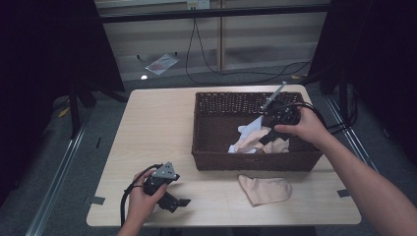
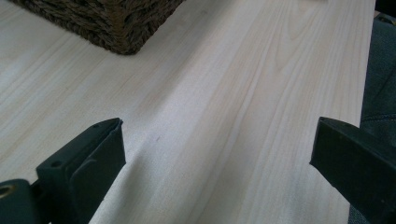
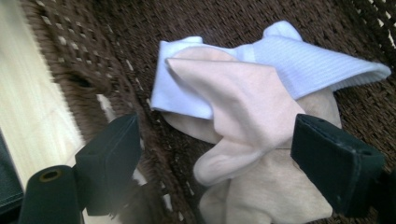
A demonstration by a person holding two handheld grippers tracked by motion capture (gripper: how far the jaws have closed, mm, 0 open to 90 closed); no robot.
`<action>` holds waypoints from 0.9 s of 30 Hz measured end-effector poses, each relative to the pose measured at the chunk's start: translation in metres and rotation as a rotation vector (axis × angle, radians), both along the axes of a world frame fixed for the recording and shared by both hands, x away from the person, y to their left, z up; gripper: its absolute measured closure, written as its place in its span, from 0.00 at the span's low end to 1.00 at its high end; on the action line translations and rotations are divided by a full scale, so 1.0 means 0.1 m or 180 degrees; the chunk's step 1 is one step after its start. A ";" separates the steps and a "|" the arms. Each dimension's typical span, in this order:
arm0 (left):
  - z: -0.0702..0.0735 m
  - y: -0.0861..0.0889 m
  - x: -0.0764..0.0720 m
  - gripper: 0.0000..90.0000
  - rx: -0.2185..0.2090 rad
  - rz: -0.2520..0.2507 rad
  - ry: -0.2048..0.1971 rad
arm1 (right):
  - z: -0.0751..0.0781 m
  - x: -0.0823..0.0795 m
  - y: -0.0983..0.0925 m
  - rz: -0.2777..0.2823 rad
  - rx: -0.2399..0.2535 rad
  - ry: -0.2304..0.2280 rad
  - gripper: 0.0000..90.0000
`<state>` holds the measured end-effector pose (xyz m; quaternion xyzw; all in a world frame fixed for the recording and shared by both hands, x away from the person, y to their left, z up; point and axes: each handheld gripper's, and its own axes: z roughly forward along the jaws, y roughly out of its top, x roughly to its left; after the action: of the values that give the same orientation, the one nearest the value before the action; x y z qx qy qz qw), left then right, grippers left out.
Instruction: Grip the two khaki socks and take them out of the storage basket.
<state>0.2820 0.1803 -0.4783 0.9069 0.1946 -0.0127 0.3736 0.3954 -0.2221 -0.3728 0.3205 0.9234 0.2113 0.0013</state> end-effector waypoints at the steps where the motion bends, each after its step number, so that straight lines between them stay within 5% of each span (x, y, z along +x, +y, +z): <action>1: 0.00 0.00 0.00 0.03 0.0002 -0.0007 0.0007 | -0.02 0.02 0.00 0.0008 -0.0026 -0.0022 0.18; 27: 0.00 0.00 0.00 0.03 0.0007 -0.0043 0.0020 | -0.37 0.24 0.12 0.0067 -0.0337 -0.0189 0.17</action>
<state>0.2819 0.1807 -0.4782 0.9085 0.1898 -0.0178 0.3719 0.4192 -0.2100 -0.4101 0.3038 0.9361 0.1717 0.0434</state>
